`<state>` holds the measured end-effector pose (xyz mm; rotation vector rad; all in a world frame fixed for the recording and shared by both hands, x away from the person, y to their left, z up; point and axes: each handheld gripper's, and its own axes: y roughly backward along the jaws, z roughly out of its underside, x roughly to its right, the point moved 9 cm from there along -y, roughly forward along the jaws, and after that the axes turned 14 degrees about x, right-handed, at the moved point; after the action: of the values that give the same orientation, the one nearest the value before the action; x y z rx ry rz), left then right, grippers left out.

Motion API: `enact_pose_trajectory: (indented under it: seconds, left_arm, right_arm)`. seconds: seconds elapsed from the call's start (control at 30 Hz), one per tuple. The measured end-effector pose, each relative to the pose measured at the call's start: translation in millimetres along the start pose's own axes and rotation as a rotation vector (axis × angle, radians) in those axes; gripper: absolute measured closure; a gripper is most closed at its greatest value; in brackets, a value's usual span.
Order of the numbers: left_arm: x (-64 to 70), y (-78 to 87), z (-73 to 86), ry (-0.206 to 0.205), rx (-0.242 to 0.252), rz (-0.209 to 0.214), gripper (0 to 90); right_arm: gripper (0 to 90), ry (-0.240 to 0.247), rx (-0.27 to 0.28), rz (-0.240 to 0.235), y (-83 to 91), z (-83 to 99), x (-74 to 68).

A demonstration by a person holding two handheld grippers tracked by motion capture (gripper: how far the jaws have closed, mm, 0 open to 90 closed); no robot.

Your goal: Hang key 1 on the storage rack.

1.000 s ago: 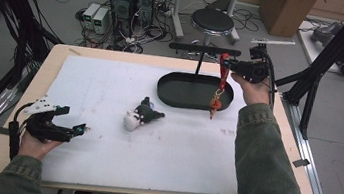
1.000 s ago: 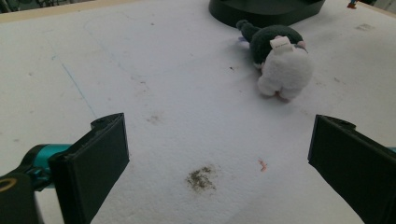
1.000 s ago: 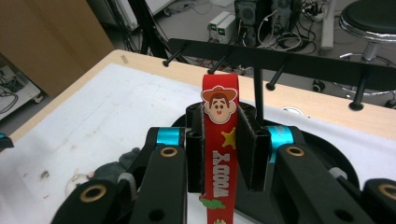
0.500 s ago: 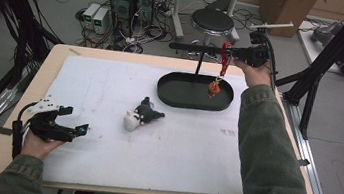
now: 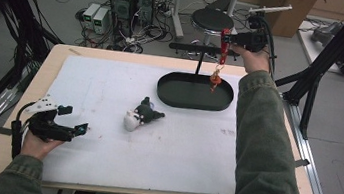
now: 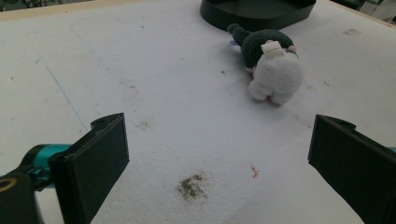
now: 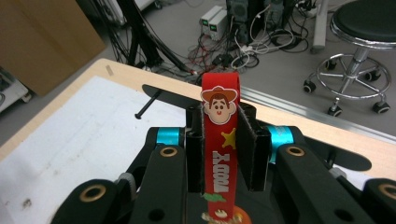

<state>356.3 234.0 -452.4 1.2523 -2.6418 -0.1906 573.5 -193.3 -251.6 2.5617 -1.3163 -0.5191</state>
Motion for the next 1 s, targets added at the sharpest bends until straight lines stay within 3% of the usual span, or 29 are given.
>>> enact_pose_trajectory:
  seconds: [0.3,0.4,0.53,0.7,0.83,1.0]
  left_arm:
    - [-3.5,1.6,-1.7,0.018,0.01,0.0,5.4]
    - [-2.1,1.5,-1.9,0.021,0.012,0.002,5.4]
    - [-2.1,2.1,-3.1,0.026,0.017,0.009,5.4]
    - [-1.9,2.1,-2.9,0.026,0.017,0.007,5.4]
    - [-2.4,2.7,-2.7,0.025,0.015,0.005,5.4]
    - [-3.3,1.6,-0.6,0.024,0.003,0.002,5.4]
  right_arm:
    - [75.3,-0.027,0.028,0.011,-11.5,-10.7,13.4]
    - [75.3,-0.058,0.072,0.006,-10.7,-17.5,15.6]
    - [75.2,-0.045,0.044,0.034,-13.8,-16.6,18.0]
    - [75.0,-0.034,0.032,0.033,-24.8,-13.5,13.4]
    - [75.0,-0.004,0.015,0.092,-37.8,-8.5,17.6]
    - [75.1,-0.014,0.073,0.117,-49.8,-11.1,18.5]
